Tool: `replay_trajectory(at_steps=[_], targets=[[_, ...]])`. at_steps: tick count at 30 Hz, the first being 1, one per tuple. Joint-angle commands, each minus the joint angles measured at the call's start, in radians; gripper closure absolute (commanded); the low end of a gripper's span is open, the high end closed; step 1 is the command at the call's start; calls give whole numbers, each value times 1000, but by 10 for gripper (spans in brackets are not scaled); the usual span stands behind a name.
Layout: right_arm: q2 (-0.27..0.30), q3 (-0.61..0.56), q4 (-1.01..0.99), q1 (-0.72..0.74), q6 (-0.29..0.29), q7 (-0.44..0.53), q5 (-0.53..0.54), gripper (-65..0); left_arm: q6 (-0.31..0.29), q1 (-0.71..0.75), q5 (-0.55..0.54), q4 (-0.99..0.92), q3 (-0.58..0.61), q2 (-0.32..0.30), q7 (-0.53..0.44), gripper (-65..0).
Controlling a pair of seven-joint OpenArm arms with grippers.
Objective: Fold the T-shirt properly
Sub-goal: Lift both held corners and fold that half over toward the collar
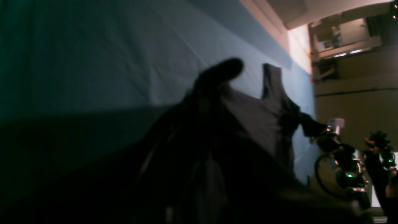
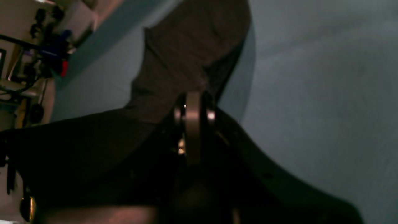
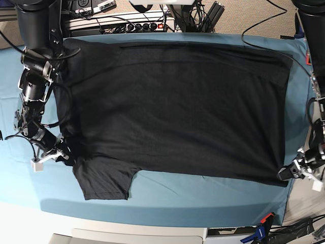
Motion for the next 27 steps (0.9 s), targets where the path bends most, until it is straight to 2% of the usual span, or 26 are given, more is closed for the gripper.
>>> replay_trajectory(at_steps=[1, 3, 7, 12, 21, 27], targets=[[18, 3, 43, 13, 13, 0, 26, 0, -11, -34, -49, 17, -4, -26, 0, 0], [17, 3, 101, -24, 13, -19, 47, 0, -12, -25, -84, 18, -4, -37, 24, 0], [17, 3, 207, -114, 13, -62, 102, 0, -53, 23, -154, 18, -4, -54, 68, 0], [18, 3, 336, -240, 13, -76, 131, 0, -53, 93, -154, 23, -4, -76, 150, 0], [25, 3, 566, -412, 13, -101, 131, 0, -53, 166, -154, 138, -4, -139, 174, 0], [52, 3, 620, -459, 13, -111, 134, 0, -53, 220, -154, 201, -4, -177, 175, 0]])
